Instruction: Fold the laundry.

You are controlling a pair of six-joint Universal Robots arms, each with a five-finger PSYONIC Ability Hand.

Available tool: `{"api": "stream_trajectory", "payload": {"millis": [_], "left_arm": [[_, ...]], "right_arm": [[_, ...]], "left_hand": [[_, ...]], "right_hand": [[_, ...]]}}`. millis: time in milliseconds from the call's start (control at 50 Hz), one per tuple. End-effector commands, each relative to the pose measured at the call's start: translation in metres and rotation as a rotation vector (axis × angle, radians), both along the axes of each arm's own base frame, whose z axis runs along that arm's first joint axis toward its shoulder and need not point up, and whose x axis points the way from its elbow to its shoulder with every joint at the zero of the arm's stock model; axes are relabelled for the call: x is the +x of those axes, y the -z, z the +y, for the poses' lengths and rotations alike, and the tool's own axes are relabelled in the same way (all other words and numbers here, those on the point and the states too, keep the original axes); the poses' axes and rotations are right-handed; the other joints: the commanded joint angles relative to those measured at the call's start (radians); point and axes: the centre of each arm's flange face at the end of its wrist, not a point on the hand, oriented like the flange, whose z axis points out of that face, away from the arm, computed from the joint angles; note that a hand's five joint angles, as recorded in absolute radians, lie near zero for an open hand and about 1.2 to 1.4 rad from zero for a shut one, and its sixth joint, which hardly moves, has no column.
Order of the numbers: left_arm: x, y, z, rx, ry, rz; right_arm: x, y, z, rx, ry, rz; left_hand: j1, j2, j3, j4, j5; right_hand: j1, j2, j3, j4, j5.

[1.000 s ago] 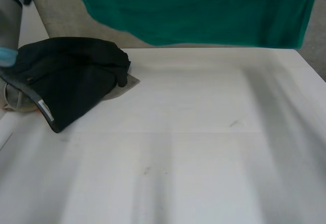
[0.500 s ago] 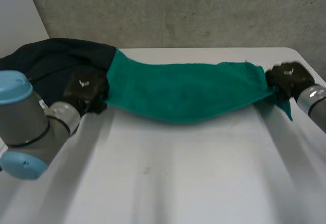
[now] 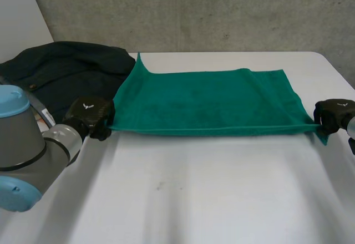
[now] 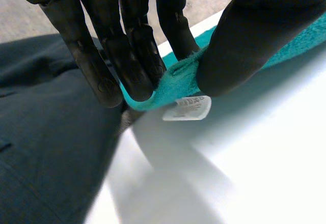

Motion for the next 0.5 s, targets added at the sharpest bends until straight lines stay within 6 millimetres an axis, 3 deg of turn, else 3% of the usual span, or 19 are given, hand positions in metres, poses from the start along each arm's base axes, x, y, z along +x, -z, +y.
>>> {"api": "stream_trajectory", "payload": {"millis": [20, 80, 160, 180, 260, 380, 500], "left_arm": [[0.007, 0.000, 0.038, 0.163, 0.024, -0.072], [0.014, -0.003, 0.055, 0.218, 0.032, -0.123], [0.025, -0.010, 0.082, 0.277, 0.053, -0.217], [0.029, -0.013, 0.092, 0.296, 0.063, -0.254], [0.038, -0.016, 0.115, 0.382, 0.088, -0.344], [0.035, -0.023, 0.118, 0.413, 0.120, -0.359], [0.016, -0.023, 0.081, 0.279, 0.089, -0.290]], "right_arm": [[-0.001, -0.027, 0.026, -0.030, -0.099, 0.151], [-0.005, -0.031, 0.042, 0.018, -0.145, 0.251], [-0.023, -0.036, 0.076, 0.186, -0.239, 0.452], [-0.032, -0.038, 0.092, 0.273, -0.280, 0.531], [-0.040, -0.046, 0.121, 0.383, -0.390, 0.639], [-0.026, -0.046, 0.123, 0.324, -0.411, 0.626], [-0.003, -0.044, 0.097, 0.183, -0.375, 0.568]], "left_hand": [[0.233, 0.197, 0.202, 0.194, 0.230], [0.233, 0.197, 0.202, 0.194, 0.230], [0.233, 0.197, 0.202, 0.194, 0.230], [0.233, 0.197, 0.202, 0.194, 0.230], [0.233, 0.197, 0.202, 0.194, 0.230], [0.233, 0.197, 0.202, 0.194, 0.230], [0.233, 0.197, 0.202, 0.194, 0.230]], "right_hand": [[0.262, 0.212, 0.214, 0.209, 0.236], [0.262, 0.212, 0.214, 0.209, 0.236], [0.262, 0.212, 0.214, 0.209, 0.236], [0.262, 0.212, 0.214, 0.209, 0.236], [0.262, 0.212, 0.214, 0.209, 0.236], [0.262, 0.212, 0.214, 0.209, 0.236], [0.262, 0.212, 0.214, 0.209, 0.236]]}}
